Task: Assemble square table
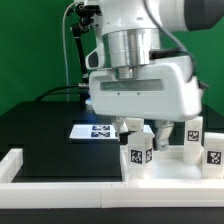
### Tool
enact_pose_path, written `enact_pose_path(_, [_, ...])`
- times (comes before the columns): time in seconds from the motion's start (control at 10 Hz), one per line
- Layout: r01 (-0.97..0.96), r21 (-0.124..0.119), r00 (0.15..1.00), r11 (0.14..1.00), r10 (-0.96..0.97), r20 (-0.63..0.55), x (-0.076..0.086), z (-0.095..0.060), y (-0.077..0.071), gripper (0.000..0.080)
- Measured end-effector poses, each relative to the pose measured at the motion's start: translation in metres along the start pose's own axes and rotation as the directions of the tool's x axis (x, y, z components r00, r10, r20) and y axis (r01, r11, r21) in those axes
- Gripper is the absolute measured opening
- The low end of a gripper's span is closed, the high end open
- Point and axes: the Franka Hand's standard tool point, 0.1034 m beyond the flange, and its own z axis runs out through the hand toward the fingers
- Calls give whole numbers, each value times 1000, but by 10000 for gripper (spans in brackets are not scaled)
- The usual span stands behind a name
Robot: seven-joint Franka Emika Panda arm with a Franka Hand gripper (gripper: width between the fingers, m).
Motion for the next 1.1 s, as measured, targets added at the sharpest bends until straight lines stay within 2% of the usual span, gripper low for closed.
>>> enact_pose_path(0.1, [-25, 9, 1000, 1000, 25, -16, 4, 0, 1, 648])
enact_pose_path(0.2, [-33, 7, 999, 999, 33, -14, 3, 1, 2, 648])
enact_pose_path(0.4, [-49, 7, 999, 999, 49, -14, 3, 1, 2, 387])
enact_pose_path(0.5, [-90, 2, 996, 996, 90, -11, 3, 2, 6, 302])
enact_pose_path(0.8, [-341, 3, 940, 940, 341, -11, 5, 2, 8, 302])
enact_pose_path(0.9, [-567, -13, 824, 824, 567, 2, 3, 2, 12, 295])
enact_pose_path(1.0, [-741, -21, 670, 671, 741, 47, 2, 2, 15, 295])
enact_pose_path(1.1, [-854, -12, 517, 521, 850, 101, 2, 3, 13, 293])
